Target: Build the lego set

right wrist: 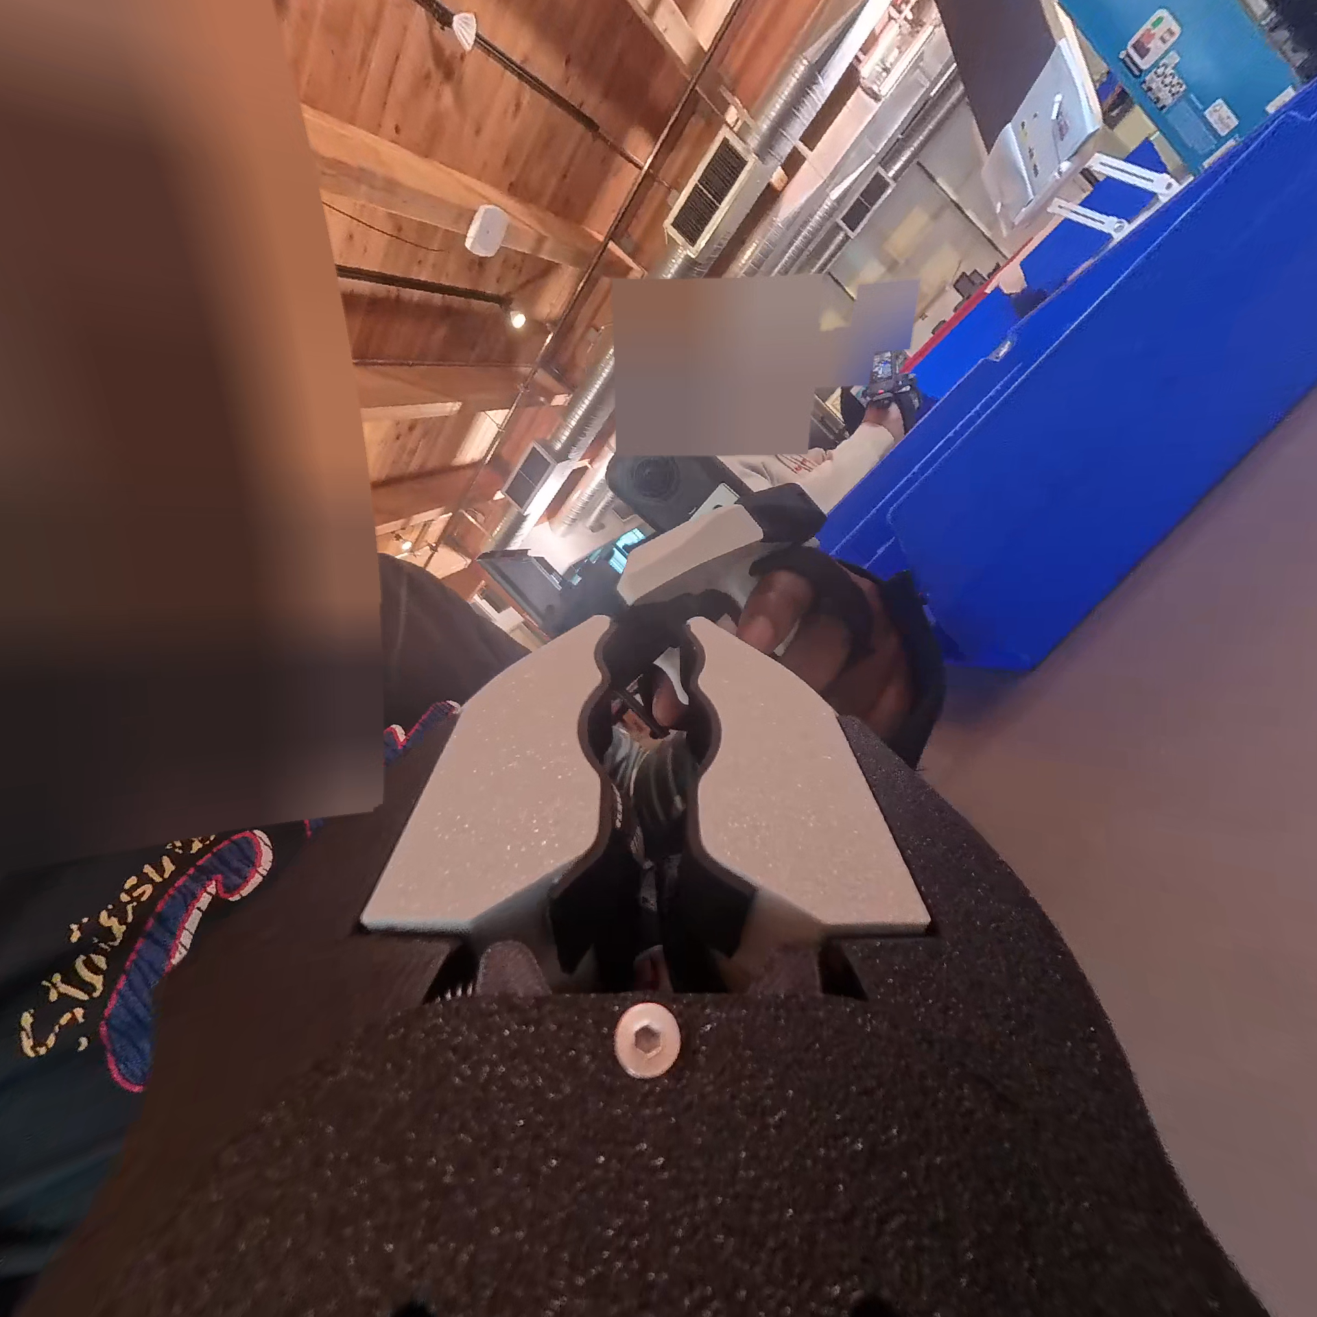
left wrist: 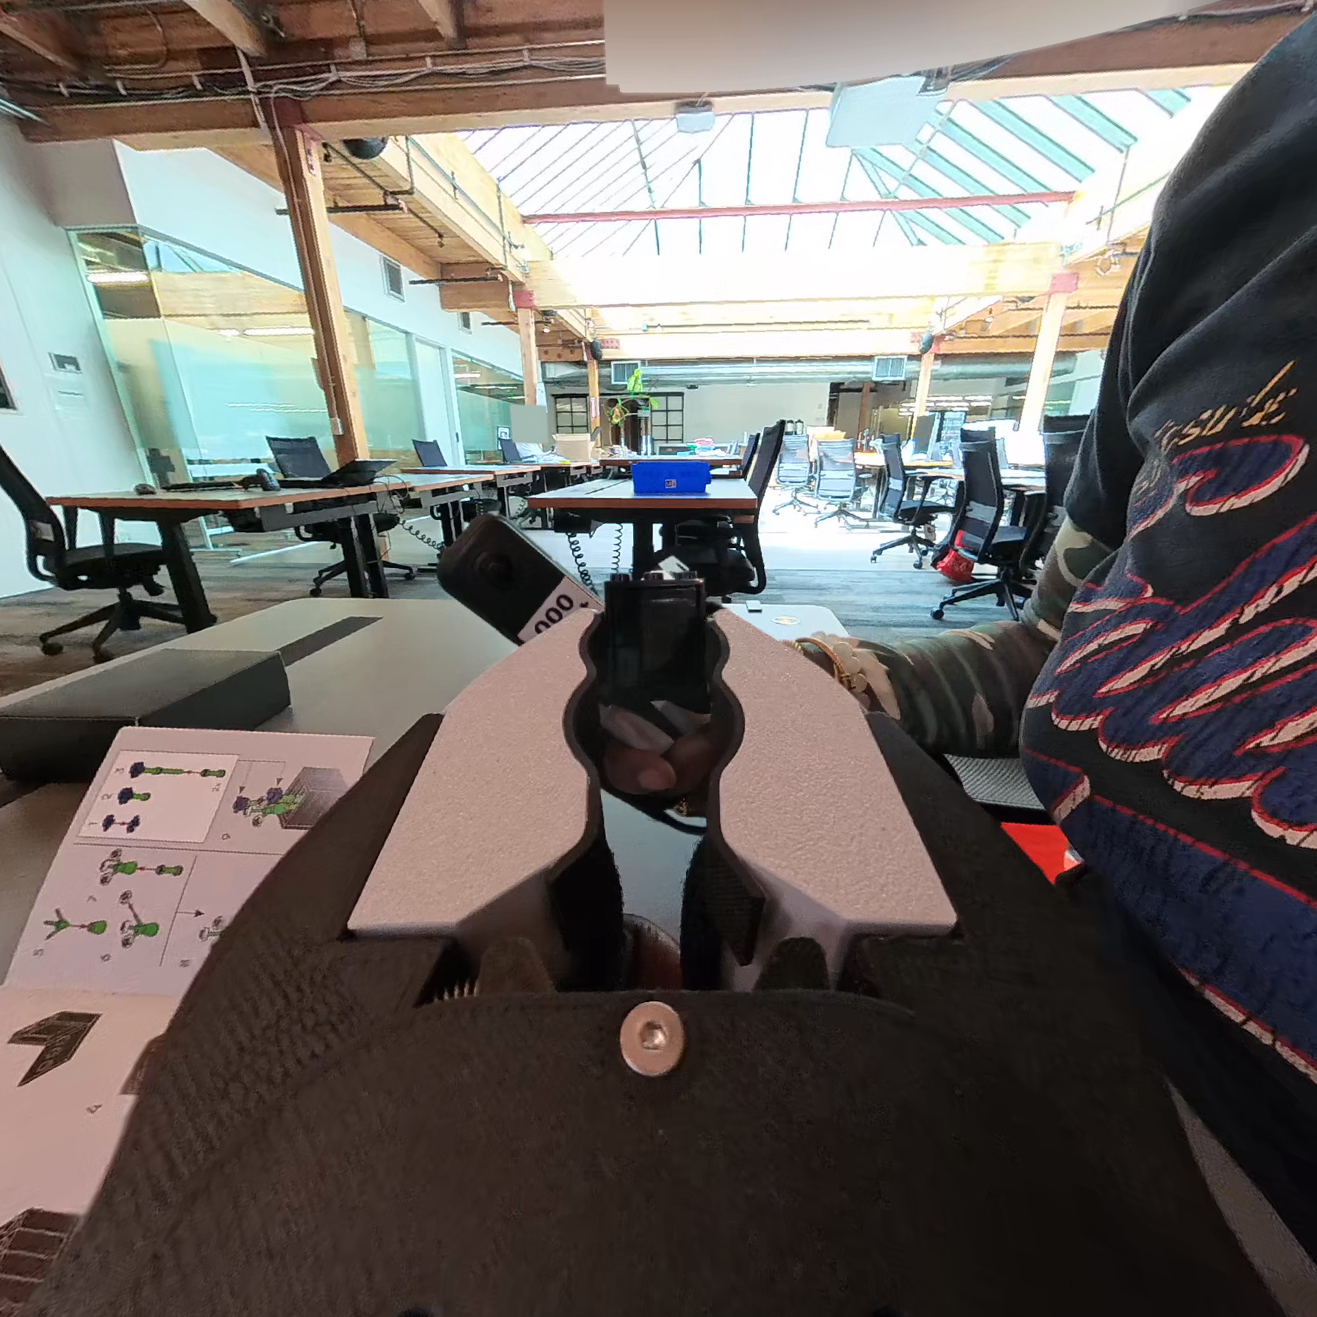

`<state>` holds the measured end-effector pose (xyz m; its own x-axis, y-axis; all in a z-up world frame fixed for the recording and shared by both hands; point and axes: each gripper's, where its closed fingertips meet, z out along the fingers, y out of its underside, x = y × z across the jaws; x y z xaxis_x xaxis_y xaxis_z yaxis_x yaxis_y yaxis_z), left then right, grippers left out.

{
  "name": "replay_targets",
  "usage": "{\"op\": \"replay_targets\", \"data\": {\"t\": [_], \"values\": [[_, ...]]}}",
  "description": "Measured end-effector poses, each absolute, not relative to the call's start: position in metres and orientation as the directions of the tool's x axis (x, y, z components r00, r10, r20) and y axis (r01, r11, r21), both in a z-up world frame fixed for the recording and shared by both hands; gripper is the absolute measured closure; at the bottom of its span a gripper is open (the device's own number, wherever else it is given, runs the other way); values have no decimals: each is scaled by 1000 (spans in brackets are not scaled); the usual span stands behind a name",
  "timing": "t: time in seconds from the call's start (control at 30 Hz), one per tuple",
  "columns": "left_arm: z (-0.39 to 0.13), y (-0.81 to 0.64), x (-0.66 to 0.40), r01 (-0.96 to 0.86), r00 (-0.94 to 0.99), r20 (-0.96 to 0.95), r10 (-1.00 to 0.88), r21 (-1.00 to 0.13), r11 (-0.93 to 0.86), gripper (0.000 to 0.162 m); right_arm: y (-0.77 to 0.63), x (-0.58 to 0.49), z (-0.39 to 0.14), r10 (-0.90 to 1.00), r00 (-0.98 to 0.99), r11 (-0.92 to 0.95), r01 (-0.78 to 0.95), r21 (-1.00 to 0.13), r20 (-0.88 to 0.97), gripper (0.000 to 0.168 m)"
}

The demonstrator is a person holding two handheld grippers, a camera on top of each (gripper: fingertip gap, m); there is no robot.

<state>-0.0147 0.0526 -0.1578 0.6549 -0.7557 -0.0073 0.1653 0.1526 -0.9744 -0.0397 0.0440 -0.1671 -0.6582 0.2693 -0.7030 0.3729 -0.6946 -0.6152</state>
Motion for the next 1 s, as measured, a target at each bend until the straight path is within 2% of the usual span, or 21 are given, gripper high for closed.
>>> {"op": "replay_targets", "data": {"t": [0.23,0.43,0.57,0.7,0.77,0.9,1.0], "values": [[-155,48,-8,305,557,108,-824,-949,82,136,39,-36,-167,192,-698,-717,380,-584,-690,158],[-154,52,-13,343,572,139,-809,-936,82,135,45,-40,-168,301,-674,-715,309,-628,-675,161],[-152,63,-28,256,726,55,-686,-947,195,125,59,-45,-162,458,-617,-705,186,-684,-640,161],[-147,75,-49,99,898,-47,-437,-947,306,121,98,-54,-159,763,-307,-612,-63,-788,-568,161],[-152,82,-48,71,921,-37,-388,-963,259,128,104,-52,-154,830,-204,-549,-134,-825,-519,162],[-154,88,-41,90,924,-5,-383,-969,228,150,94,-50,-152,868,-141,-496,-173,-851,-477,161],[-154,84,-38,80,913,-24,-408,-969,235,153,89,-45,-155,864,-144,-502,-167,-849,-483,159]]}}
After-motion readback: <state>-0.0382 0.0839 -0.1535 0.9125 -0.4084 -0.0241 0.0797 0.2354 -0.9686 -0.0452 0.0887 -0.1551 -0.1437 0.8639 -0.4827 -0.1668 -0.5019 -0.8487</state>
